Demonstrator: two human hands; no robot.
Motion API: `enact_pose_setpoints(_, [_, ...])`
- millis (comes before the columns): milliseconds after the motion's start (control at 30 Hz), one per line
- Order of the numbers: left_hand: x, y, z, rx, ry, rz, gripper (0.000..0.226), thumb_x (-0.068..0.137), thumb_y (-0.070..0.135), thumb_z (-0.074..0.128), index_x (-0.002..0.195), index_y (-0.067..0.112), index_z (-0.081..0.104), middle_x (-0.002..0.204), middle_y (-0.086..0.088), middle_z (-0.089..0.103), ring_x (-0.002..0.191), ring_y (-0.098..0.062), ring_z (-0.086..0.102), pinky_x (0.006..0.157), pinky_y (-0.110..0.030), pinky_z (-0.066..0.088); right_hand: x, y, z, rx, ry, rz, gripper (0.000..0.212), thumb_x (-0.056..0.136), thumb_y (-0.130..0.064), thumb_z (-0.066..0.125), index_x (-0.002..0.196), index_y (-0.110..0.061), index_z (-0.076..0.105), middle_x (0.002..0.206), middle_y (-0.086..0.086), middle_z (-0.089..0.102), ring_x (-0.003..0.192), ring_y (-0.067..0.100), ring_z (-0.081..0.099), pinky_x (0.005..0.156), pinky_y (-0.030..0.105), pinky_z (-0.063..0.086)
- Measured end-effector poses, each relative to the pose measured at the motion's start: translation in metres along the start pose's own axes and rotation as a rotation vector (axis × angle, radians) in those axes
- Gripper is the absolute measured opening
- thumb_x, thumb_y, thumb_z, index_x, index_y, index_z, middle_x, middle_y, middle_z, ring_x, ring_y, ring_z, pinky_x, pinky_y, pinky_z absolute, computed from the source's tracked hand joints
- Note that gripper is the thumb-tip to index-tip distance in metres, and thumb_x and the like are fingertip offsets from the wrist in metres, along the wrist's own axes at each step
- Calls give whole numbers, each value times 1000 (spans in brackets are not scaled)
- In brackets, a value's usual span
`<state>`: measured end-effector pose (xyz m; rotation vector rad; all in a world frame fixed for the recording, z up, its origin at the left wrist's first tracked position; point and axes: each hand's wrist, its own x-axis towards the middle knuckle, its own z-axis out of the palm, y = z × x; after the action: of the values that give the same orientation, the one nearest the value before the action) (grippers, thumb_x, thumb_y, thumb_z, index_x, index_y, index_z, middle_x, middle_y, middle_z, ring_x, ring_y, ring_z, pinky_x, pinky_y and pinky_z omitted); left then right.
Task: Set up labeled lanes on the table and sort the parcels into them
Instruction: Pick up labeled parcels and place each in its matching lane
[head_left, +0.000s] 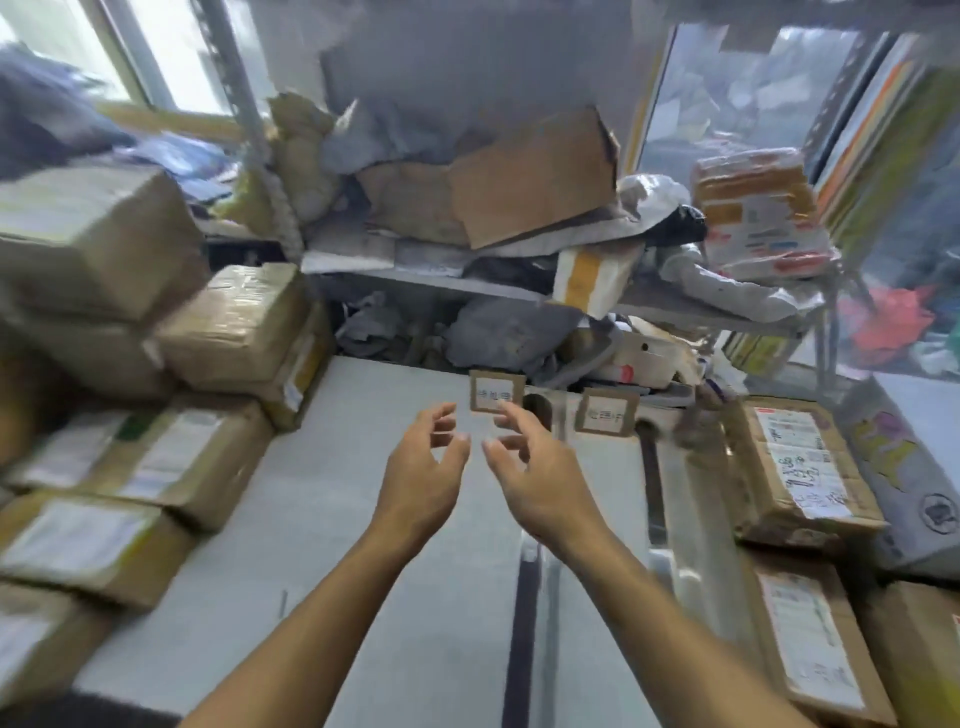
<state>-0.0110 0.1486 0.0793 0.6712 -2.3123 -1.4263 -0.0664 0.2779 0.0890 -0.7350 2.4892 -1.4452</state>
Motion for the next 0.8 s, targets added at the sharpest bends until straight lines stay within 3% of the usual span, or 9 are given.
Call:
enact_pose_setpoints(267, [-20, -123, -194, -49, 201, -176, 31, 98, 26, 56, 129, 31, 55, 117, 14, 60, 106, 4, 55, 83, -14, 43, 15, -90, 200, -23, -281, -41, 50, 97, -38, 59, 144, -28, 46, 135, -8, 60, 101, 0, 58, 85, 17, 46])
enact_pose_setpoints(367, [-32, -170, -258, -66, 309, -275, 24, 97, 26, 57, 118, 37, 58, 110, 20, 62, 99, 12, 55, 73, -3, 42, 18, -114, 272, -38, -399, -44, 48, 98, -35, 59, 143, -23, 48, 132, -6, 62, 100, 3, 60, 84, 18, 46])
enact_pose_setpoints(433, [-41, -198, -292, -97, 398, -353, 19, 96, 28, 58, 107, 44, 57, 105, 22, 63, 97, 13, 56, 69, -3, 41, 18, -125, 314, -54, -470, -35, 47, 98, -34, 59, 142, -22, 49, 130, -4, 63, 99, 5, 61, 84, 20, 48])
enact_pose_setpoints(600, [-58, -251, -339, -131, 477, -524, 28, 94, 22, 57, 111, 45, 56, 109, 25, 61, 94, 17, 55, 71, -5, 37, 15, -133, 387, -163, -609, -50, 50, 95, -33, 61, 142, -20, 48, 133, 1, 62, 112, 12, 59, 96, 26, 46])
enact_pose_setpoints(733, [-57, -274, -348, -176, 486, -590, 33, 93, 19, 54, 112, 46, 57, 108, 25, 62, 88, 19, 55, 72, -15, 47, 14, -124, 417, -321, -627, -139, 64, 91, -37, 65, 147, -18, 41, 148, 2, 46, 134, 17, 41, 105, 23, 31])
enact_pose_setpoints(800, [-54, -280, -348, -188, 490, -604, 33, 93, 18, 54, 115, 42, 58, 107, 23, 62, 85, 21, 54, 65, -8, 43, 16, -120, 426, -410, -612, -208, 70, 88, -44, 67, 148, -19, 39, 151, 2, 39, 138, 18, 32, 110, 25, 28])
